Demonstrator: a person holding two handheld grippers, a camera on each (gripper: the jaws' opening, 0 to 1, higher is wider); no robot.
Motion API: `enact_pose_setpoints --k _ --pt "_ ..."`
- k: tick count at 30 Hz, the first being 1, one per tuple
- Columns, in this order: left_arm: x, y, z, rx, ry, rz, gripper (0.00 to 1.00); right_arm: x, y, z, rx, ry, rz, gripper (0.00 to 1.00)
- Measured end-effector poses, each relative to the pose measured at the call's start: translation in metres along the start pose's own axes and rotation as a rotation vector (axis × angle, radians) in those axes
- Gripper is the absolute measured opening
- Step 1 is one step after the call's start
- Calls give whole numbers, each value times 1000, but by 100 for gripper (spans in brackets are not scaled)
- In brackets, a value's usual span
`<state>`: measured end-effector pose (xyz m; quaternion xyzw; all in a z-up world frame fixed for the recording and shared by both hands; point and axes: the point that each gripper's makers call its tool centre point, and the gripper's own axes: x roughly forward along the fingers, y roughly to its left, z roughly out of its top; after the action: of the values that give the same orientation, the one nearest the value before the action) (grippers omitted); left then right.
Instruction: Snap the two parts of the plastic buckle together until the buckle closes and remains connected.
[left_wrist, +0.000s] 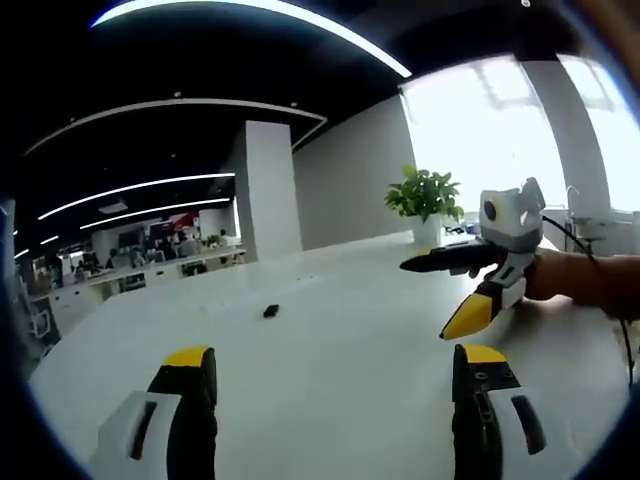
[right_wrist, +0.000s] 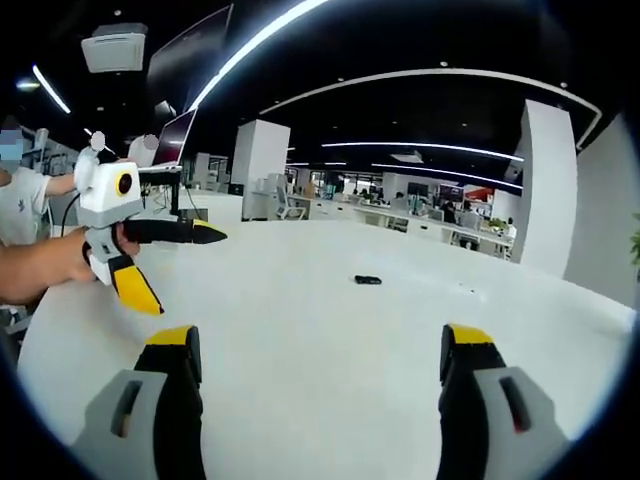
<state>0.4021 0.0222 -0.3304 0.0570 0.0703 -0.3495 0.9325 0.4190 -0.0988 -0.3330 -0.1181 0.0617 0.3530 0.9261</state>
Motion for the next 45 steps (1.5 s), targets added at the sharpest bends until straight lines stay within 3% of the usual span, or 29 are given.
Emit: enact_pose_setpoints --k 3,11,16,26,37,45 --pt "0 1 0 2 1 0 100 -6 -2 1 -18 -10 -36 100" --pt "2 1 2 -5 -4 -15 100 -39 1 6 51 -62 -83 100" --pt "0 -3 0 1 3 -18 100 -56 13 11 44 -97 -117 100" --pt "-3 -3 -1 22 4 -9 100 -62 20 8 -18 -67 -148 99" --pt "-7 -3 -2 27 -3 -6 100 -63 14 9 -4 -74 -154 99" --pt "-5 -5 -3 33 -3 -16 100 -67 22 9 -18 -77 -153 100"
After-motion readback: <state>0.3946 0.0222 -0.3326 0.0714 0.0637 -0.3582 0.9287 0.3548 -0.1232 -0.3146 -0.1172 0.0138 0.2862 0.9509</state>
